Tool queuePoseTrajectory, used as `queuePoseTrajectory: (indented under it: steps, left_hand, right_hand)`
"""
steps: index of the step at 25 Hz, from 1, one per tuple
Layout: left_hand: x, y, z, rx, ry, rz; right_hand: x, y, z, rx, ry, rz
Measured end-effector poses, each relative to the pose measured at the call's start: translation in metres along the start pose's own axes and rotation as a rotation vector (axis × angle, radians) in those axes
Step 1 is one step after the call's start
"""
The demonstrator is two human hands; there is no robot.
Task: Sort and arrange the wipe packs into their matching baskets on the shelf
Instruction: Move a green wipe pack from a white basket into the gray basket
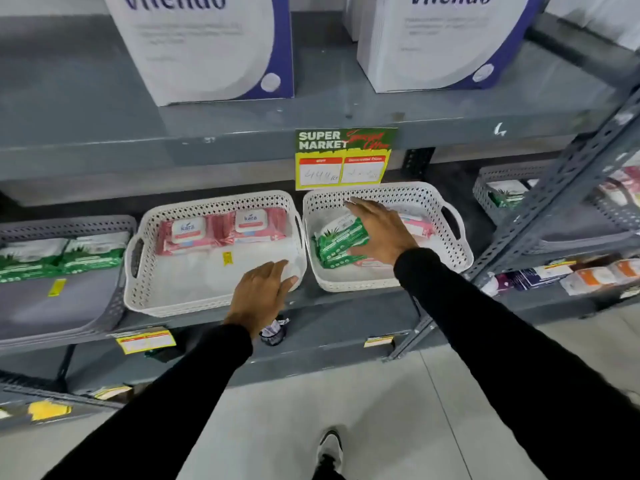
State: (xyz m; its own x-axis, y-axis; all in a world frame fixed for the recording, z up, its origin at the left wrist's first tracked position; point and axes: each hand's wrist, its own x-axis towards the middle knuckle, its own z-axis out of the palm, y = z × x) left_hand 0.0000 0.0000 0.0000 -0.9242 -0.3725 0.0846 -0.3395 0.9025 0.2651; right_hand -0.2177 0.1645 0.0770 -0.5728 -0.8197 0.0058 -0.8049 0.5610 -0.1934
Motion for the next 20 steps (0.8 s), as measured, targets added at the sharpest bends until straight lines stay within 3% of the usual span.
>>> queuePoseTrajectory:
  steps: [8,12,17,20]
  left_hand:
    - [-0.005,0.000,0.017,0.154,0.055,-0.048]
    - [-0.005,-0.001,0.019,0.099,0.092,-0.013]
    - [-0.003,-0.028,-0.003,-0.055,0.294,0.056]
    - [-0.028,-0.092,-0.038,-0.026,0.368,-0.135]
  right_hand:
    - [0.050,0.022,0.024,0.012,-0.281,-0.078]
    - [0.046,0.022,0.022,0.195,-0.098,-0.002]
    - [0.038,-0.033,0.009,0.415,0.121,0.035]
    - [0.052,-0.114,0.008,0.473,0.141,-0.073]
